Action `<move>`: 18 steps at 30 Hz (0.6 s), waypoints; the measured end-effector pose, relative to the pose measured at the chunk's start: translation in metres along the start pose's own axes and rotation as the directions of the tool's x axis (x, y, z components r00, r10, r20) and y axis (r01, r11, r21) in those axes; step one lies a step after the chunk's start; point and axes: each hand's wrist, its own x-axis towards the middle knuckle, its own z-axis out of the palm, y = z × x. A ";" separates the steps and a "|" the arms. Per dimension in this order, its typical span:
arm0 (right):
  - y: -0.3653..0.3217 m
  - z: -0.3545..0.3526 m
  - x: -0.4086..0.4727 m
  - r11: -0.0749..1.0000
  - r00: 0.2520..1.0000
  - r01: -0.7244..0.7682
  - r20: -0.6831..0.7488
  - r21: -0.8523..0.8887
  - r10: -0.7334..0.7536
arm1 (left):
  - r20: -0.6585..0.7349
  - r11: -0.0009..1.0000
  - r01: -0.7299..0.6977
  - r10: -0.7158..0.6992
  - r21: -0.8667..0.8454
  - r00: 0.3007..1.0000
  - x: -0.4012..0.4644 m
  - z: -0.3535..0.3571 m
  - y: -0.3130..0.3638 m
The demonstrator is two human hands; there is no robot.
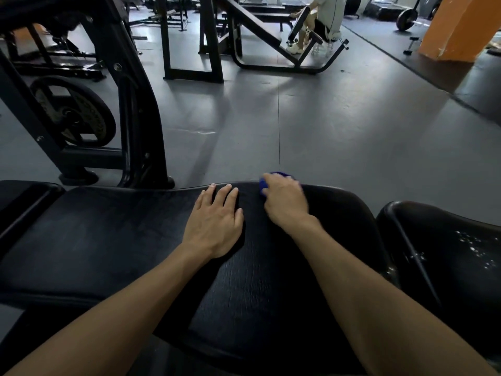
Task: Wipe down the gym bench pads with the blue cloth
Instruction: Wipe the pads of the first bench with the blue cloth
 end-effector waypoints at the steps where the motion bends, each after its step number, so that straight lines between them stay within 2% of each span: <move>1: -0.011 0.006 0.002 0.995 0.995 0.095 0.008 0.024 -0.095 | -0.004 1.000 0.004 -0.004 0.005 1.000 0.000 0.000 -0.001; 2: -0.016 0.008 0.002 0.984 0.985 0.167 0.030 0.055 -0.169 | -0.002 1.000 0.006 -0.006 0.004 1.000 -0.001 0.001 -0.002; 4: -0.006 0.003 0.009 0.967 0.970 0.214 0.090 0.136 -0.227 | 0.009 1.000 0.002 -0.002 -0.015 1.000 -0.001 0.000 -0.004; 6: 0.009 -0.008 0.017 0.964 0.965 0.172 0.161 0.204 -0.206 | 0.013 1.000 -0.011 0.011 -0.021 1.000 0.000 -0.004 -0.005; 8: 0.016 -0.014 0.019 0.970 0.968 0.141 0.176 0.198 -0.177 | 0.003 0.999 -0.020 0.020 -0.032 1.000 0.000 -0.005 -0.007; 10: 0.010 -0.018 0.006 0.966 0.958 0.192 0.180 0.172 -0.222 | -0.010 0.998 -0.033 0.032 -0.058 0.999 0.001 -0.003 -0.010; 13: 0.007 -0.023 -0.043 0.916 0.902 0.355 0.190 0.187 -0.388 | -0.073 0.993 -0.087 0.081 -0.076 0.994 0.001 0.000 -0.014; 16: 0.013 -0.029 -0.098 0.828 0.811 0.503 0.195 0.249 -0.552 | -0.118 0.981 -0.140 0.125 -0.130 0.985 0.001 -0.001 -0.015; 18: 0.018 -0.026 -0.107 0.800 0.780 0.549 0.196 0.242 -0.595 | -0.146 0.972 -0.183 0.162 -0.147 0.976 -0.001 -0.001 -0.013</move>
